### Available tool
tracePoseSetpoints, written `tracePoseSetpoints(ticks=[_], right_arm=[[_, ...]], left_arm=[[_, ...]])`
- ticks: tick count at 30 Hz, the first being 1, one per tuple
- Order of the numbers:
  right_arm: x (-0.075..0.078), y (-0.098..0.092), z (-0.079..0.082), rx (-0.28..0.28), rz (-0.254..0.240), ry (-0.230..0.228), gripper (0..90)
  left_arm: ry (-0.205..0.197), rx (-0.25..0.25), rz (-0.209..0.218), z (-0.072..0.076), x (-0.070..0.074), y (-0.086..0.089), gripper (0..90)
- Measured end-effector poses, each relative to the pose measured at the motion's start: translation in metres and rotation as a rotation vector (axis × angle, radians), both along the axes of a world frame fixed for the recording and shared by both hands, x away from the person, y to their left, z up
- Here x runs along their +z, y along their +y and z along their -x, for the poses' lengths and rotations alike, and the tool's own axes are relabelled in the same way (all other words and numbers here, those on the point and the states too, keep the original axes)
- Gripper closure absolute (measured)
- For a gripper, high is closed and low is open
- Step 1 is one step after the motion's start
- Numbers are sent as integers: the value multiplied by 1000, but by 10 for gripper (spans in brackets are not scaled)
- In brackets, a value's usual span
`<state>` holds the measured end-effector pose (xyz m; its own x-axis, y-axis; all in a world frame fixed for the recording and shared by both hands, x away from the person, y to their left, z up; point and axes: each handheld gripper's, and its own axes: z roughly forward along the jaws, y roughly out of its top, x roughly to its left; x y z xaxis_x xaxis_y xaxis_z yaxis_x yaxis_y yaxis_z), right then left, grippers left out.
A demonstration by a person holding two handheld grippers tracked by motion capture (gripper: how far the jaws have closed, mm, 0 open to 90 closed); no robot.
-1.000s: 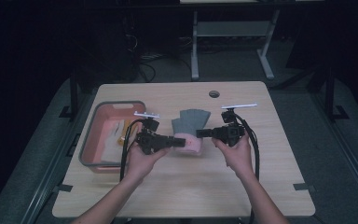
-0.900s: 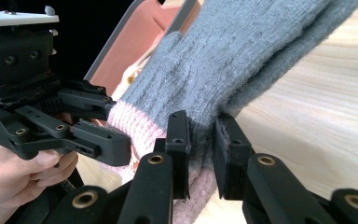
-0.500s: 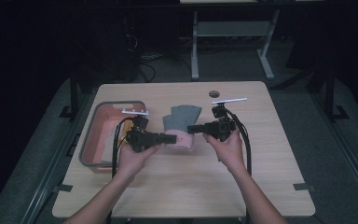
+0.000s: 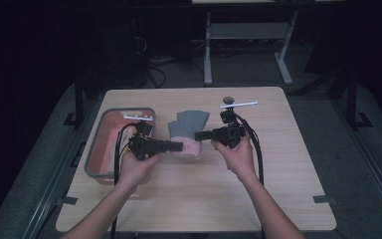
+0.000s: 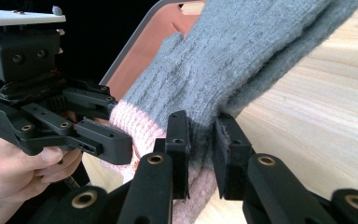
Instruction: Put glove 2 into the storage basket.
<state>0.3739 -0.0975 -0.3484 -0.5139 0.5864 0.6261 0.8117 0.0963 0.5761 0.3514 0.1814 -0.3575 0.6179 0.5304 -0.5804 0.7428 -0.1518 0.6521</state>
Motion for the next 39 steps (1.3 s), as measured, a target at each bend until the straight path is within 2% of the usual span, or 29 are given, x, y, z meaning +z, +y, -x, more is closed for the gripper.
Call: tracePoseSetpoints(ticks=[13,20,27,30,39], right_arm=[[7,16,-7,29,-3,-13,772],[8,24,-11,42,-6,-20,770],[11,34,-16,57,-10,-16,769],[11,37,-18,60,-11,-14,769],[13,46,-23,76,-18,-11,768]], left_arm=[[7,24,13,-2,5,17,654],[-4,32,8,-3,9,25,654],[1,46,10,-3,10,34,654],[-10,42,7,-4,11,38,654],[2,59,12,-5,14,47,654]])
